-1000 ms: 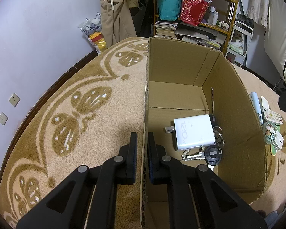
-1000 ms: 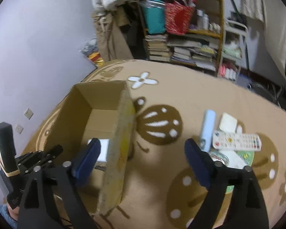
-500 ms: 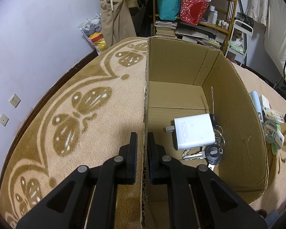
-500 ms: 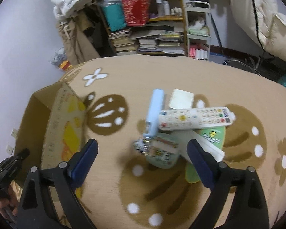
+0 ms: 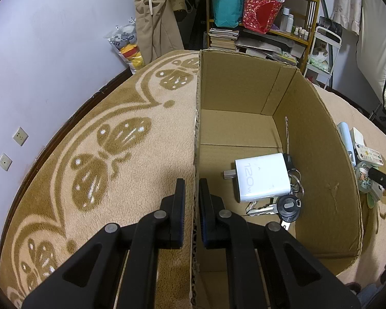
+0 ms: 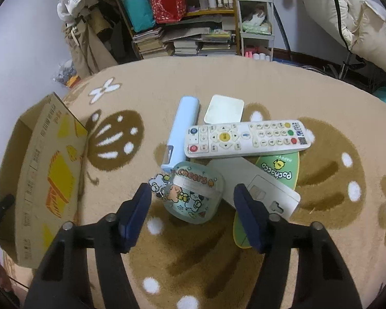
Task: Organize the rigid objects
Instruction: 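Move the right tool back to the pile over the round printed tin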
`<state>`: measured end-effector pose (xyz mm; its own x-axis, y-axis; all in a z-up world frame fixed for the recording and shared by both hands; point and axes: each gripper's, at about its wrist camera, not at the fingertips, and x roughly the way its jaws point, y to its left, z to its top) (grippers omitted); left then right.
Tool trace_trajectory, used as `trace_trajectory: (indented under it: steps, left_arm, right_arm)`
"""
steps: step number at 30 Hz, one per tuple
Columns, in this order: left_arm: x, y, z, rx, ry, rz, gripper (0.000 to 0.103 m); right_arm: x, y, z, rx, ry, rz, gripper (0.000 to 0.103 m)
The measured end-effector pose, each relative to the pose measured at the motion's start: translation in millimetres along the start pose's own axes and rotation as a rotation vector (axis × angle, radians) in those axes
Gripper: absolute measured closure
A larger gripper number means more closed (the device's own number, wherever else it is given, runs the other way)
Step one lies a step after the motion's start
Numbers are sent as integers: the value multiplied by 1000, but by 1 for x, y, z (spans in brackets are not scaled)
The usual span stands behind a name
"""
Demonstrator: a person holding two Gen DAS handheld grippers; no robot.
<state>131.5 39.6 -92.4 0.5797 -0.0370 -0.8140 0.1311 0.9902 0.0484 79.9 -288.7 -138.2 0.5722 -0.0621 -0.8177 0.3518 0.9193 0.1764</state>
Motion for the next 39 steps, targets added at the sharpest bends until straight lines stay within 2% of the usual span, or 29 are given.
trace_trajectory:
  steps: [8,10,20,28,36,39]
  left_arm:
    - [0,0,0,-1,0,0,93]
    - [0,0,0,-1,0,0,93]
    - [0,2,1,8,-2,8,93]
    - [0,1,1,8,-3,7,93]
    - [0,1,0,3,-3,6,93]
    - [-1,2,0,3,-5,8,93]
  right_arm:
    - [14,1,-9,9,1,-13,34]
    - [16,2,-10,5,1,-19,44]
    - [25,4,-6,0,10,-48,41]
    - [34,14,-4,-30,25,-113,36]
    - [37,25,-6,-75,5,-183,39]
    - [31,21,-9,-31,-22,-154,39]
